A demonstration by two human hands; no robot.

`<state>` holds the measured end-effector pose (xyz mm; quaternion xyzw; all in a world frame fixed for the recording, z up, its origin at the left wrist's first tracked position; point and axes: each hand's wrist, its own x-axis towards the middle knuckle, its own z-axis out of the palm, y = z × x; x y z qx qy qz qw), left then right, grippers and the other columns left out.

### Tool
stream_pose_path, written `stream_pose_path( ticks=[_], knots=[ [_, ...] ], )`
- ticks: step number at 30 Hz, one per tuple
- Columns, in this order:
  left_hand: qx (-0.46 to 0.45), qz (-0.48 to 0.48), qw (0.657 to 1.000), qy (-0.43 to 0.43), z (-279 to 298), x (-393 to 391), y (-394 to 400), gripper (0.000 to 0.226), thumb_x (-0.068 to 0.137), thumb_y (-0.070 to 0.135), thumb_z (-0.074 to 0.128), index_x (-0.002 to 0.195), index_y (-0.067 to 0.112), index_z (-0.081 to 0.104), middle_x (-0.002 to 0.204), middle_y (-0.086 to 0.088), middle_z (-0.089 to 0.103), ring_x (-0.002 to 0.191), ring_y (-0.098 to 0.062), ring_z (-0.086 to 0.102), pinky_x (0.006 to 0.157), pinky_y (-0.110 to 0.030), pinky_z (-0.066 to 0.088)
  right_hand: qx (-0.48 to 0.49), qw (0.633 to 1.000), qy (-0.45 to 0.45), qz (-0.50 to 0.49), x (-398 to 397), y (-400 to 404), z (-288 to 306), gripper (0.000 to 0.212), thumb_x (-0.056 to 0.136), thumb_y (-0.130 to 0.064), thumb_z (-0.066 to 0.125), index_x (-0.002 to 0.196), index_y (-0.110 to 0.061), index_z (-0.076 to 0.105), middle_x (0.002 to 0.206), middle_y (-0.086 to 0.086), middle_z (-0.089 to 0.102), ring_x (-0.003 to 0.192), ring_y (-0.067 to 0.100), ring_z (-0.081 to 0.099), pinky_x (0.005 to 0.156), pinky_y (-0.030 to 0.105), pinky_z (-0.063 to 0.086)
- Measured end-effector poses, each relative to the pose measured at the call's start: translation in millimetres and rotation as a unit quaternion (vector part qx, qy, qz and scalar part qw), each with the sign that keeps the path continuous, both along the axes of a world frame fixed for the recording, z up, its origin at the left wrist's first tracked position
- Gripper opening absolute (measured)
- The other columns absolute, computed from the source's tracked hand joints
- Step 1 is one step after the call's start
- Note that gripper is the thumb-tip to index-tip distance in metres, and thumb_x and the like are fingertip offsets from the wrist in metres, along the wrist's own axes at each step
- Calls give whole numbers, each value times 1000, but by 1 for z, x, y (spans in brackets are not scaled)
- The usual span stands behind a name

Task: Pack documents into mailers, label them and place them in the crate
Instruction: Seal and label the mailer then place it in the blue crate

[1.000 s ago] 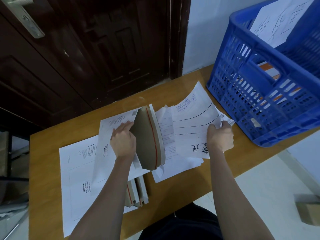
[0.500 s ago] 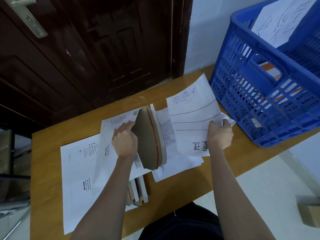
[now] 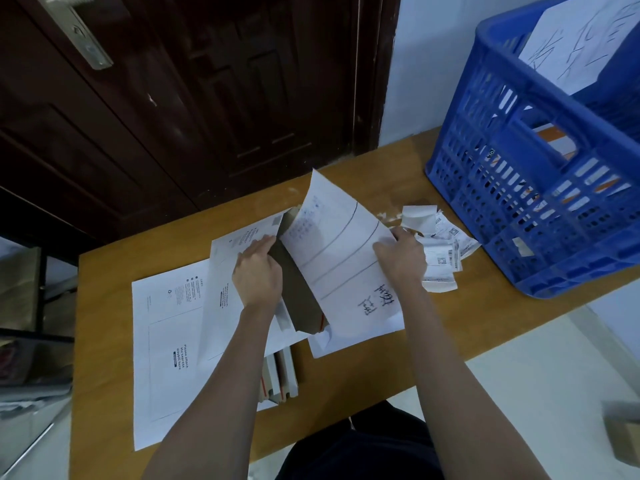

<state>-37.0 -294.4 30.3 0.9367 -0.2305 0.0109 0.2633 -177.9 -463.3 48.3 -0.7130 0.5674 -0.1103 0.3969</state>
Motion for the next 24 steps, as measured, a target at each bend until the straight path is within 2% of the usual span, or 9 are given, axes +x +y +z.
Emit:
stream_pose_path(
  ticks=[2,7,11,14,15,17,19,22,24],
  knots=[
    [-1,-7,1000,16,-3,-3,-1,39,92,1,48,126,17,62,130,-5,60,119,-26,57,97,-47,49,-22,1000,-7,17,6,3,4,25,81,-16,56,105,-8,60,91,6,56,82,25,48,70,30,35],
    [-30,6,999,40,-5,-12,-1,45,91,-2,47,131,15,57,137,-2,55,130,-22,48,101,-44,46,-17,998,-20,60,18,11,2,43,85,-15,56,128,-11,53,115,14,63,104,31,57,72,26,35],
    [-42,9,998,46,-2,-15,0,50,91,-5,43,135,16,54,140,1,52,135,-18,42,103,-38,41,25,995,7,100,19,18,4,39,86,-17,58,122,-5,54,107,15,62,101,32,58,72,29,41],
    [-45,-1,998,47,-4,-14,0,51,90,-5,43,136,16,53,140,2,52,133,-19,44,104,-41,44,76,992,2,104,18,19,4,6,83,-12,59,82,-9,54,76,4,54,83,29,56,66,28,41],
    [-46,-3,998,48,-5,-14,0,50,91,-4,44,136,16,53,139,2,53,132,-19,45,103,-42,45,89,990,-3,107,18,19,3,11,82,-9,58,75,-11,51,72,1,51,78,27,53,64,27,40],
    [-46,-4,998,50,-7,-15,0,49,91,-2,45,136,17,53,139,1,53,131,-20,46,101,-43,47,100,989,-11,111,18,20,2,4,80,-3,57,79,-7,57,72,2,53,75,24,52,62,26,40],
    [-41,-2,998,49,-7,-16,0,49,91,-1,45,136,17,52,139,0,53,131,-21,47,100,-42,48,105,987,-15,119,17,19,0,15,80,-2,57,93,1,63,78,6,57,77,25,55,65,29,44],
    [-51,1,997,54,-8,-19,-1,50,92,-1,44,137,18,51,140,-1,52,133,-21,43,101,-41,46,111,985,-24,130,19,18,-2,22,79,-3,61,101,-1,65,92,11,65,90,28,62,77,34,51],
    [-69,2,995,67,-8,-21,-2,51,92,-4,42,137,17,50,143,-1,48,138,-21,37,106,-41,40,161,975,-41,146,19,18,2,27,77,-3,69,103,-4,64,98,10,65,93,26,60,76,32,52]
  ],
)
